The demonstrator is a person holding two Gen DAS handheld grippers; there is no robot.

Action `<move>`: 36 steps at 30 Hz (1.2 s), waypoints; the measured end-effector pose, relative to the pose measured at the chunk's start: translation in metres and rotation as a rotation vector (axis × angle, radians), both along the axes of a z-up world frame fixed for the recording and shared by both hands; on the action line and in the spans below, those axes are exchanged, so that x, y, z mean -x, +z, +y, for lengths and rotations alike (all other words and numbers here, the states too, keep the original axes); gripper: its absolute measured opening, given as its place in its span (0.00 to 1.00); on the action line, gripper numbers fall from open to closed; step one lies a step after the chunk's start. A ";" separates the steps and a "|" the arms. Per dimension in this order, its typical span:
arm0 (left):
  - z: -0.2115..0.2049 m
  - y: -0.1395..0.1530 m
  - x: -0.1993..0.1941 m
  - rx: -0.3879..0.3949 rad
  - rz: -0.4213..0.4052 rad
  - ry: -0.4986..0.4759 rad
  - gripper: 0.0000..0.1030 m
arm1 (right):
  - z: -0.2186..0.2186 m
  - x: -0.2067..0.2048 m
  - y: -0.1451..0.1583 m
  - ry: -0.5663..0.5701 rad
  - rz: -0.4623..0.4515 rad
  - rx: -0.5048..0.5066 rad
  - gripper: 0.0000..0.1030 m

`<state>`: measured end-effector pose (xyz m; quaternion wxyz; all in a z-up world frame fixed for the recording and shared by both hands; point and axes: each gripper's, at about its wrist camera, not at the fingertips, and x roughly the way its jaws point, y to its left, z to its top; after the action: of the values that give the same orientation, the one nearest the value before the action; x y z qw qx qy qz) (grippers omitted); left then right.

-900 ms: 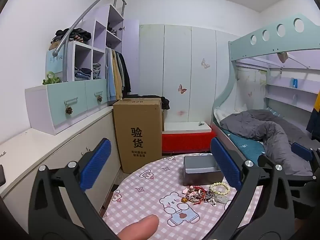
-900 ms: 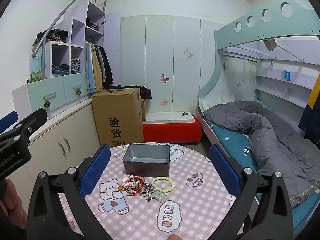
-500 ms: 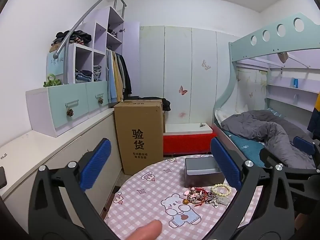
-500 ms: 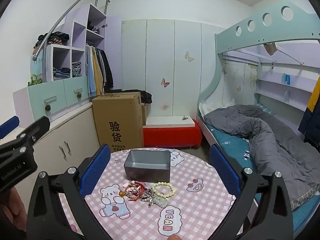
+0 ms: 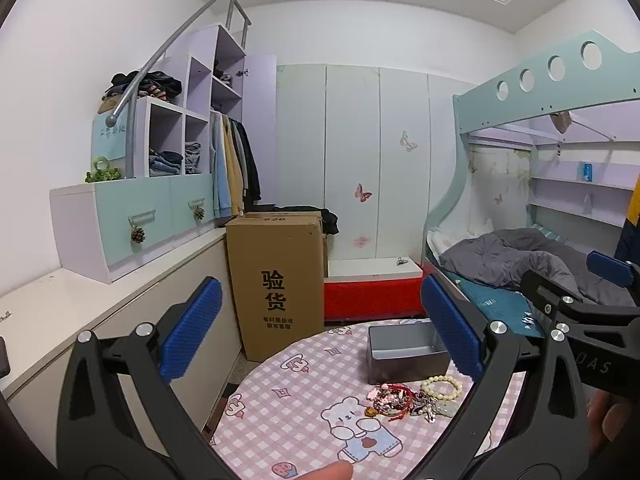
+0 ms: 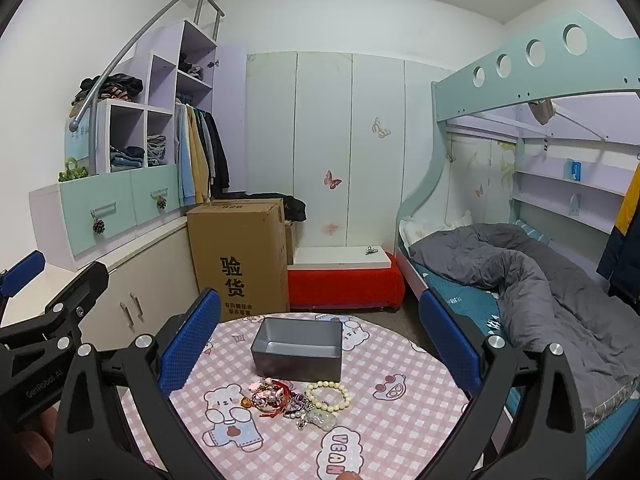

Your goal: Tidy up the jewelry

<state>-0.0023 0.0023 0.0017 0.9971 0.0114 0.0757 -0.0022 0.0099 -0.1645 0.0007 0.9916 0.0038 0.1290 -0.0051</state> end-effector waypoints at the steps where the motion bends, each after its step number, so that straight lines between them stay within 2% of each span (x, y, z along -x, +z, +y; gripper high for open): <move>1: 0.001 0.000 -0.001 0.006 0.002 0.001 0.94 | 0.000 0.000 0.000 0.001 -0.001 -0.001 0.93; 7: 0.011 -0.004 -0.003 0.038 0.012 0.020 0.94 | 0.000 -0.001 -0.001 0.002 -0.003 -0.004 0.93; 21: 0.008 -0.010 -0.016 0.031 0.029 0.025 0.94 | -0.002 -0.004 -0.002 0.005 -0.001 -0.005 0.93; 25: 0.010 -0.019 -0.028 0.024 0.054 0.029 0.94 | -0.005 -0.019 -0.002 0.012 0.022 -0.003 0.93; 32: 0.010 -0.051 -0.061 0.003 0.155 0.042 0.94 | -0.023 -0.047 -0.032 0.019 0.101 -0.018 0.93; 36: 0.005 -0.090 -0.093 -0.020 0.278 0.032 0.94 | -0.036 -0.067 -0.061 0.024 0.188 -0.033 0.93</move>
<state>0.0902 0.0076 -0.0883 0.9767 0.0197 0.2131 0.0130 0.0773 -0.2004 -0.0600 0.9749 0.0181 0.2218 0.0085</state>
